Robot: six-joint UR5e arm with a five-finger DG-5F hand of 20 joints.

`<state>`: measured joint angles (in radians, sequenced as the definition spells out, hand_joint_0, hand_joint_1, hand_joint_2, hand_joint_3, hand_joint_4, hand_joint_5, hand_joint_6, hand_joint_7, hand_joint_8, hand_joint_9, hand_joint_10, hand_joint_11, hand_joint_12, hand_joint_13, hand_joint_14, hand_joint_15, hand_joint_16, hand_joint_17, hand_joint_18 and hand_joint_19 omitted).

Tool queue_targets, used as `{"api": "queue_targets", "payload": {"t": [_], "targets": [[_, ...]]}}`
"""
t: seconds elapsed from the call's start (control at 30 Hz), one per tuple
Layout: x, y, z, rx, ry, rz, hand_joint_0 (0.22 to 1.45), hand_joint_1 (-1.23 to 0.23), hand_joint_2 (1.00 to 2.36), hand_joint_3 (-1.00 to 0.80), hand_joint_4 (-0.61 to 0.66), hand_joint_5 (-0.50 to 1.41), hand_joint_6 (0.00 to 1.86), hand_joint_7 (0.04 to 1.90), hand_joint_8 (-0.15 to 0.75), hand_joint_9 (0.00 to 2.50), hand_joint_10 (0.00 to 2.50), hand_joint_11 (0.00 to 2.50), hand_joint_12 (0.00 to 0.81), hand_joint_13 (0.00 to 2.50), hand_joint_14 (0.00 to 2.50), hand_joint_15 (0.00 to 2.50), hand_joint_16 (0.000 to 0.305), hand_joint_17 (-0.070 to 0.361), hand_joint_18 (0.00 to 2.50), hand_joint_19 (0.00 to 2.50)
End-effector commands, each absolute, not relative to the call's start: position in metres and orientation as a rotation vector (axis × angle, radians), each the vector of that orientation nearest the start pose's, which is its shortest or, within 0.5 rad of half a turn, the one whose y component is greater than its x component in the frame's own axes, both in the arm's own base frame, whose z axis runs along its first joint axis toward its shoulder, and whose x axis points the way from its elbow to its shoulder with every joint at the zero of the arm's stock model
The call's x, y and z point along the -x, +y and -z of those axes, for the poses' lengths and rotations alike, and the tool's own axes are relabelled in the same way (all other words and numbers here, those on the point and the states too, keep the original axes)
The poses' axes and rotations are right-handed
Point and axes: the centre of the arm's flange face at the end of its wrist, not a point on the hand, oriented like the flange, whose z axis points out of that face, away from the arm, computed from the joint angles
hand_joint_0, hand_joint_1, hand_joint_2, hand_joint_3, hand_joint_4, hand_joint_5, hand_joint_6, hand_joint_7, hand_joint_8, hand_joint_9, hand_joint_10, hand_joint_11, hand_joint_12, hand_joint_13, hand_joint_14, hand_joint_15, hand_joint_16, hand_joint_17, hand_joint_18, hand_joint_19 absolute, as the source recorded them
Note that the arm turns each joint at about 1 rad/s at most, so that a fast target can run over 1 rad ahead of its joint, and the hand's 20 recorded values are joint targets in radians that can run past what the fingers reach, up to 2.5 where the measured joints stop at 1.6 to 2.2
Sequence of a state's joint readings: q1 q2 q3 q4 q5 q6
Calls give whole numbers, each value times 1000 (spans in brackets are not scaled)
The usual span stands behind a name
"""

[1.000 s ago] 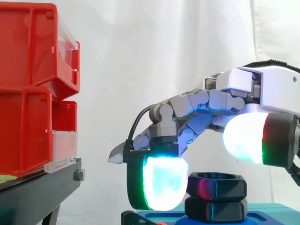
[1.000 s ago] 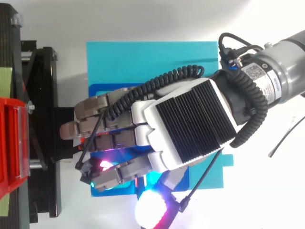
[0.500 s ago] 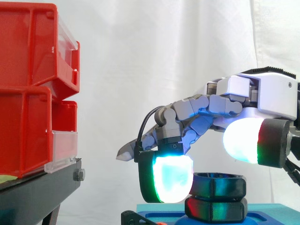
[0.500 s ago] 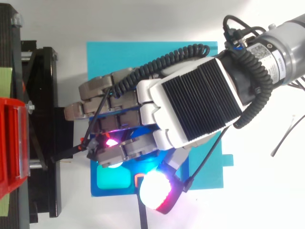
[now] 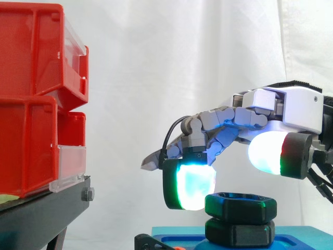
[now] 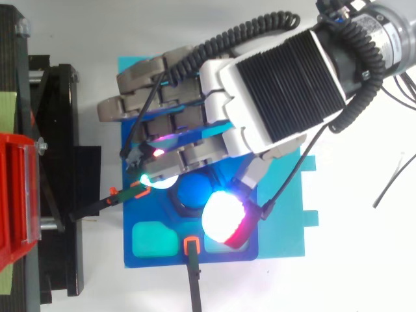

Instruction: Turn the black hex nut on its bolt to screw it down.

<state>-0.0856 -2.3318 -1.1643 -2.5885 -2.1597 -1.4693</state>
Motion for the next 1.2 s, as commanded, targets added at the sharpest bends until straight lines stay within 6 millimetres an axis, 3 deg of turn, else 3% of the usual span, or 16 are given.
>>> {"api": "queue_targets", "payload": {"t": [0.0, 0.23, 0.57, 0.7, 0.8, 0.9, 1.17], "targets": [[-749, -155, -253, 371, 1364, -413, 490, -182, 1000, -500, 151, -2, 504, 1343, 289, 923, 6, 134, 330, 562, 0, 4, 51, 115, 403, 516], [-746, -166, -255, 400, 1343, -420, 492, -189, 1000, -500, 149, -2, 504, 1328, 287, 926, 6, 136, 328, 568, 0, 5, 51, 114, 409, 526], [-755, -157, -265, 423, 1265, -410, 495, -200, 1000, -500, 61, 8, 507, 1240, 286, 924, 6, 142, 326, 575, 0, 12, 51, 114, 410, 527], [-762, -144, -273, 426, 1234, -423, 495, -201, 1000, -500, 38, 13, 508, 1237, 283, 923, 7, 147, 326, 575, 0, 15, 51, 114, 410, 526], [-765, -135, -273, 410, 1239, -421, 495, -201, 1000, -500, 8, 21, 509, 1241, 285, 911, 7, 145, 327, 573, 2, 14, 51, 114, 410, 527], [-770, -111, -271, 383, 1258, -426, 495, -203, 1000, -500, -9, 25, 509, 1269, 284, 917, 7, 151, 327, 573, 1, 15, 51, 115, 412, 529], [-773, -82, -265, 354, 1314, -431, 496, -205, 1000, -500, -6, 25, 510, 1285, 280, 908, 8, 133, 327, 572, 0, 15, 51, 114, 412, 529]]}}
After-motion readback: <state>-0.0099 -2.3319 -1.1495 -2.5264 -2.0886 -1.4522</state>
